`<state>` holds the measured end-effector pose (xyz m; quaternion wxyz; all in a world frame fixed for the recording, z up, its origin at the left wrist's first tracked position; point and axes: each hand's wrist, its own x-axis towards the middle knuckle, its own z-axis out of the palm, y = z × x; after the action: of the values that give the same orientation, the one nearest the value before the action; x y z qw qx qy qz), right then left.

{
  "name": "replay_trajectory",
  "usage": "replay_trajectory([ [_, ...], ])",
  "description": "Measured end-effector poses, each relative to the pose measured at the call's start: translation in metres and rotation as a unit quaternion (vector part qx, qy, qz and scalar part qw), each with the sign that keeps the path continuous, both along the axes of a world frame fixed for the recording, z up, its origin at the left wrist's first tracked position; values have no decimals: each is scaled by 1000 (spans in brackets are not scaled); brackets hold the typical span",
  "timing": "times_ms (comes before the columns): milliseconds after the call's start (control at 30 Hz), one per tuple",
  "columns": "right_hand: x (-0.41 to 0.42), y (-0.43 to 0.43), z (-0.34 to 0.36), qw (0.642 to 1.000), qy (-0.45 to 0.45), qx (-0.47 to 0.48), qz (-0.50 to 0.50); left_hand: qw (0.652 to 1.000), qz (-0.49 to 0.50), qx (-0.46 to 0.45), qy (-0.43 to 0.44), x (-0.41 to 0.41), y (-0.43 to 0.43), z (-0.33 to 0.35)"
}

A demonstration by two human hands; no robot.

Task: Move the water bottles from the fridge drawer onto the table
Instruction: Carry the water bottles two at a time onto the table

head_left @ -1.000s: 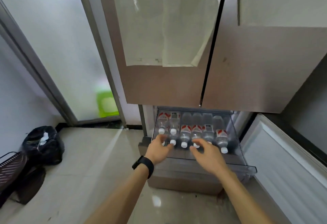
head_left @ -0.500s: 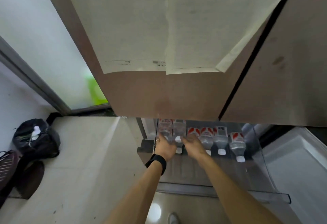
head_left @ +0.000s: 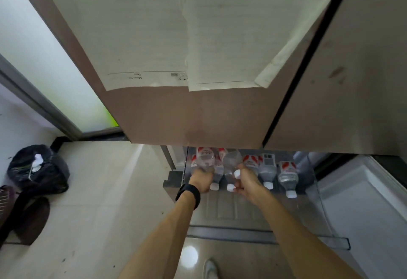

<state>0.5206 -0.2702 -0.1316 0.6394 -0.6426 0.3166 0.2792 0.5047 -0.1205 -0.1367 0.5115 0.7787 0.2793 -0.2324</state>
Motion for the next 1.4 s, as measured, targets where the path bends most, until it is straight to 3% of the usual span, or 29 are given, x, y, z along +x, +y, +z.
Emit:
replay_trajectory([
  [100,-19,-31,2,993,-47,-68,79,999,-35,14,16,-16,-6,12],
  [200,-44,-61,4,961,-124,-169,182,997,-63,43,13,-31,-11,22],
  [267,-57,-78,5,939,-172,-216,206,989,-97,116,-3,-39,-12,33],
  [367,-72,-98,26,889,-221,-318,244,935,-182,300,-45,-52,-15,66],
  [500,-84,-109,59,821,-302,-395,280,879,-211,402,-147,-65,-12,113],
  [633,-92,-104,77,770,-373,-417,307,844,-284,399,-218,-68,-6,130],
  [767,-93,-107,74,741,-392,-445,314,803,-415,370,-214,-73,-24,120],
  [900,-93,-116,64,761,-360,-446,304,768,-478,377,-198,-74,-42,104],
  [967,-97,-119,53,775,-349,-442,287,767,-484,371,-199,-73,-48,93],
  [1067,-102,-123,39,788,-370,-412,269,805,-441,326,-223,-73,-55,79],
  [1233,-104,-126,17,848,-363,-282,263,906,-320,172,-217,-76,-58,54],
  [1300,-106,-125,12,865,-348,-224,283,912,-326,137,-207,-79,-59,41],
  [1400,-102,-127,3,867,-339,-227,287,916,-326,129,-196,-80,-58,25],
])
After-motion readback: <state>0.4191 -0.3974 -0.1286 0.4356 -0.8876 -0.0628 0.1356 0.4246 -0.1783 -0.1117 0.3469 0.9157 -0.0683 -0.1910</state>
